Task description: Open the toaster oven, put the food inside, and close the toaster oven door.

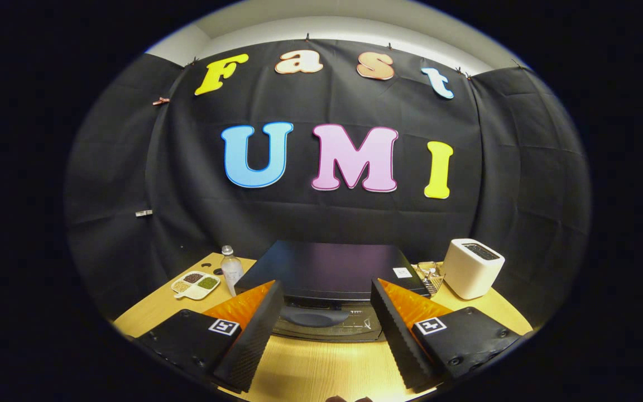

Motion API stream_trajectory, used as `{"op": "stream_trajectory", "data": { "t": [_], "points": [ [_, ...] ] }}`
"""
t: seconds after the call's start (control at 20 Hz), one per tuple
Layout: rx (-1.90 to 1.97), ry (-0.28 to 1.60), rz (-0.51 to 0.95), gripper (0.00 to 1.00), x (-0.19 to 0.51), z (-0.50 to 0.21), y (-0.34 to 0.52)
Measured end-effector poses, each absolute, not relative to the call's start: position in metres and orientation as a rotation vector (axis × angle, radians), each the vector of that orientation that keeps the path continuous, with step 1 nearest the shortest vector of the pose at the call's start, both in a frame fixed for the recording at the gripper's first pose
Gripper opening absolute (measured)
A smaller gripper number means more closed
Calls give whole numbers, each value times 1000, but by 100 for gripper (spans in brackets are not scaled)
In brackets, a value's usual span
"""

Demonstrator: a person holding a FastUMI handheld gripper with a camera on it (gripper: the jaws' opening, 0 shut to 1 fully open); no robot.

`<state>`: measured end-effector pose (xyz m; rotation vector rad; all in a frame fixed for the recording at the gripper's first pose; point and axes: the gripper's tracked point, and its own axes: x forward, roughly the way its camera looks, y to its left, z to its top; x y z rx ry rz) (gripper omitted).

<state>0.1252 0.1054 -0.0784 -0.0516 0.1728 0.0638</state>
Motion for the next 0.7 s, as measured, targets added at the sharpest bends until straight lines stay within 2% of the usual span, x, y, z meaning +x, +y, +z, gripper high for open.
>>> {"op": "stream_trajectory", "data": {
  "t": [0.45, 0.7],
  "points": [
    [-13, 352, 25, 98, 183, -163, 110],
    [9, 357, 26, 99, 186, -167, 111]
  ]
}}
